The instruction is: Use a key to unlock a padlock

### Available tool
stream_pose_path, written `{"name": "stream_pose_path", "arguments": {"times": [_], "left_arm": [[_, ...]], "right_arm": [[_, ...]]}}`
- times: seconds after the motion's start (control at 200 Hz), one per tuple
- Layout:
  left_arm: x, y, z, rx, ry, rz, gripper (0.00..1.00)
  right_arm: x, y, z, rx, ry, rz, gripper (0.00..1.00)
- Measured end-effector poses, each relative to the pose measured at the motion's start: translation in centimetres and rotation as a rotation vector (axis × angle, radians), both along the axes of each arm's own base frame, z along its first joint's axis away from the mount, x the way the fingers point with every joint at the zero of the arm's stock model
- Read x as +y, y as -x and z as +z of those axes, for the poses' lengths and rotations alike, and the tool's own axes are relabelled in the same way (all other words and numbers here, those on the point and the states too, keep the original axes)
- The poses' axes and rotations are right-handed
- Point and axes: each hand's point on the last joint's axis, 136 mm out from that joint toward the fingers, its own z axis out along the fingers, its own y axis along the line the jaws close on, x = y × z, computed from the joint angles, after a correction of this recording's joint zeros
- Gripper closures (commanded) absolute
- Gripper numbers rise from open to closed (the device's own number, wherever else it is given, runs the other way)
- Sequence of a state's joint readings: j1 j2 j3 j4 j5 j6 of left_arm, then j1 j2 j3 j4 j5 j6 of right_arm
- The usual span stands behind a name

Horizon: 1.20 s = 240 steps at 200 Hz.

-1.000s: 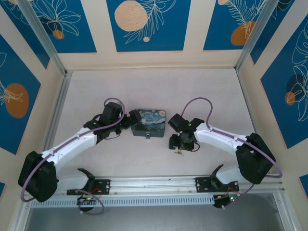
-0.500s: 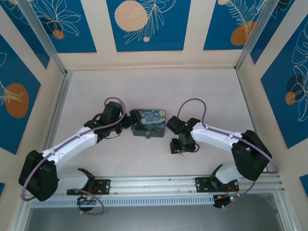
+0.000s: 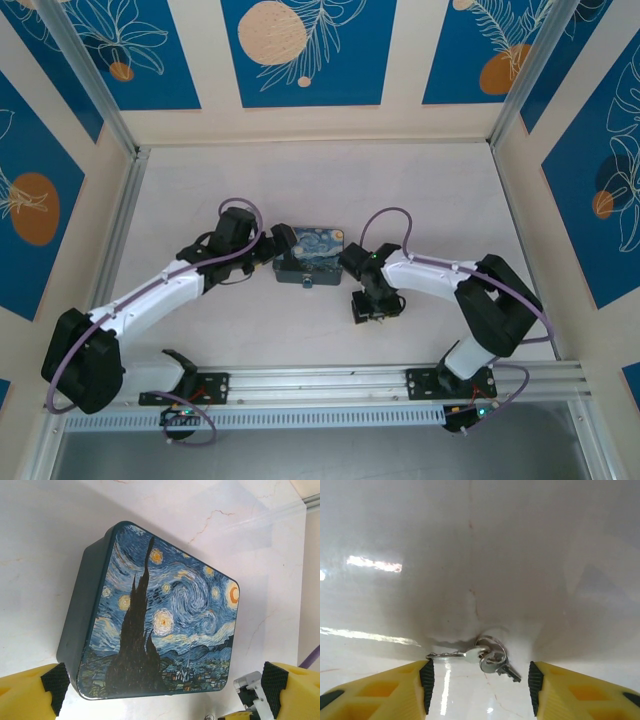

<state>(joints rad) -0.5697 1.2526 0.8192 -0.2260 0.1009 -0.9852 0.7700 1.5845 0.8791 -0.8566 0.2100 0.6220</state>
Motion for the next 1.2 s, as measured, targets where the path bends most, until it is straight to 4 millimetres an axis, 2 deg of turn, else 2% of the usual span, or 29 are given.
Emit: {"name": "stream_pose_path", "arguments": {"times": [0.155,0.395,0.65,0.87,1.03,1.2], "left_arm": [[-0.1,-0.2,0.2,-0.003,0.002,0.0,0.0],[-0.1,-0.2,0.2,-0.002,0.001,0.0,0.0],[-0.1,-0.2,0.2,-0.002,0.001,0.0,0.0],[-0.2,-0.3,0.0,0.003,-0.002,0.0,0.0],[-0.2,-0.3,0.0,0.003,-0.002,0.0,0.0],[-0.2,-0.3,0.0,0.003,-0.002,0.0,0.0]], "right_arm": [[-0.1,-0.4,-0.6,0.017,0.008,-0.007,0.56],[0.1,-0.7,-0.6,0.026,-0.01,-0.015,0.75],[0.2,-0.8,-0.3,0.016,-0.024,-0.021,0.83],[0.4,-1.0,0.0,-0.002,-0.046,-0.034,1.0],[0.4,-1.1,0.4,-0.016,-0.064,-0.044,1.0],[0.7,-1.6,2.1,-0.056,-0.13,-0.065,1.0]]}}
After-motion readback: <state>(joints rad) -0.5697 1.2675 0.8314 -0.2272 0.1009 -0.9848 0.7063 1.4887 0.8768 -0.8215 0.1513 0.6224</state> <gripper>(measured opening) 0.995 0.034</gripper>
